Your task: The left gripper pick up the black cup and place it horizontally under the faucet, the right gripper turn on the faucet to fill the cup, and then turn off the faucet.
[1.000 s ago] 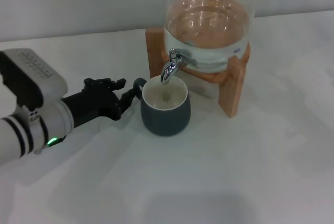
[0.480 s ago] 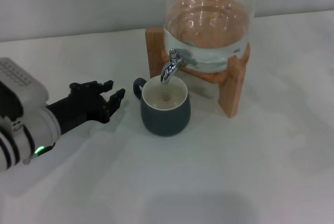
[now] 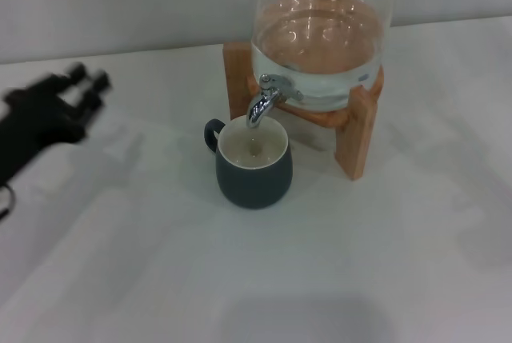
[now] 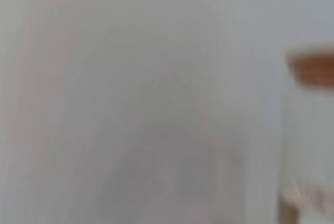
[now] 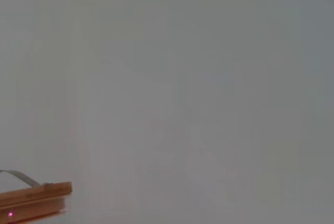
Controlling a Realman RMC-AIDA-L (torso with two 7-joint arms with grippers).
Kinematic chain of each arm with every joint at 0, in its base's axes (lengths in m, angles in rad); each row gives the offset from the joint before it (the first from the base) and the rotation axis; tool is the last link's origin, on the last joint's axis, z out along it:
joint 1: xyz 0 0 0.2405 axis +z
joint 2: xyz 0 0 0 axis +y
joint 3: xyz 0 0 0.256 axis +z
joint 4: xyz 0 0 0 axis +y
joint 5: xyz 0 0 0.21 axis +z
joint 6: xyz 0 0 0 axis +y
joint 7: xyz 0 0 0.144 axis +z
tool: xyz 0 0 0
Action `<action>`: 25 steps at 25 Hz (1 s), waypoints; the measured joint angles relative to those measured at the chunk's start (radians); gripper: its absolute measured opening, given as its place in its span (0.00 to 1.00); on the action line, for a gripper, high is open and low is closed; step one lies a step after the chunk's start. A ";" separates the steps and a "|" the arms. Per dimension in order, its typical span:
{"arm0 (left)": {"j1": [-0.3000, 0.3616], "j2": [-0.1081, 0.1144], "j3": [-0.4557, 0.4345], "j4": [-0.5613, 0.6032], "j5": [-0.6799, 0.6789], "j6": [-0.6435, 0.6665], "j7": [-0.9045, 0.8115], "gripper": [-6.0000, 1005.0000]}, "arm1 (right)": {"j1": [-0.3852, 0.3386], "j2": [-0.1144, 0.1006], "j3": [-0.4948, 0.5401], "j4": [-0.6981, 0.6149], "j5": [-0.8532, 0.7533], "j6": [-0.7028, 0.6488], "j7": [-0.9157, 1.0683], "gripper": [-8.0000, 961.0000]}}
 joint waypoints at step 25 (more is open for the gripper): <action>0.018 0.006 -0.212 -0.136 -0.247 -0.156 -0.092 0.86 | -0.071 0.008 -0.029 -0.096 -0.161 0.140 0.126 0.80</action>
